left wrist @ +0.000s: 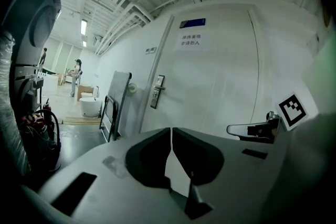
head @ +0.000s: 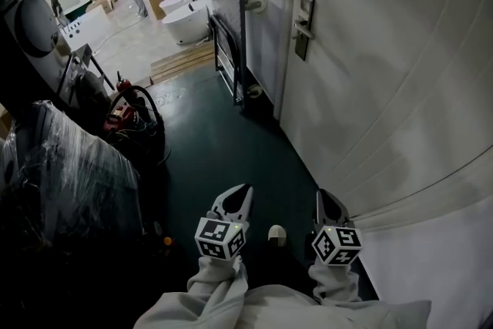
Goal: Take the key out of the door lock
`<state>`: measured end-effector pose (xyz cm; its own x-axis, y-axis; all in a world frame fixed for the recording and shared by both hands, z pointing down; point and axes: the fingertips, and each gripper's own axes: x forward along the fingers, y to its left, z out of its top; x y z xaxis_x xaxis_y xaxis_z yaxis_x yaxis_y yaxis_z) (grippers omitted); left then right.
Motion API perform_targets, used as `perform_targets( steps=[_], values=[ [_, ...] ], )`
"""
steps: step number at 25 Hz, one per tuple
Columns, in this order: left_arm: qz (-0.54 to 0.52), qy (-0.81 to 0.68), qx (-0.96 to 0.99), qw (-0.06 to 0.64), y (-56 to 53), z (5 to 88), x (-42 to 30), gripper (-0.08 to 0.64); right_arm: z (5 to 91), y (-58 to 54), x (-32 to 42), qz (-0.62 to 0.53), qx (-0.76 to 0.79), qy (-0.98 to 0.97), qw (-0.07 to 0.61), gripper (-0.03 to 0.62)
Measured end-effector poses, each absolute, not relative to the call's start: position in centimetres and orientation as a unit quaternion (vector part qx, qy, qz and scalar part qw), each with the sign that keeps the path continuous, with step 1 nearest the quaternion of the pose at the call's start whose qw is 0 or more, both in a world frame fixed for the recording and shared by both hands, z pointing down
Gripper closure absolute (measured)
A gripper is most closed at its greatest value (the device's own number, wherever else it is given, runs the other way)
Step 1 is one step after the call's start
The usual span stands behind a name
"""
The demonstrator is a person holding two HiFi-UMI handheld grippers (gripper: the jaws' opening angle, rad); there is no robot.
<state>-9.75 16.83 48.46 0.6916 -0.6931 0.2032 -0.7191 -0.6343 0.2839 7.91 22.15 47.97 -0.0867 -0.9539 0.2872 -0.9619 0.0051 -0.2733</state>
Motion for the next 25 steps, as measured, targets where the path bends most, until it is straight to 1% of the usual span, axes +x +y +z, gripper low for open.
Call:
perform_targets(
  steps=[10,25],
  values=[
    [0.033,-0.394,0.903,0.169,8.6,47.7,-5.6,0.538,47.6,13.6,11.7,0.204,0.666,-0.717,0.012,0.540],
    [0.018,-0.410,0.897,0.167,2.9,48.2,-1.8,0.538,47.9,7.1,15.3,0.191,0.652,-0.734,0.019,0.540]
  ],
)
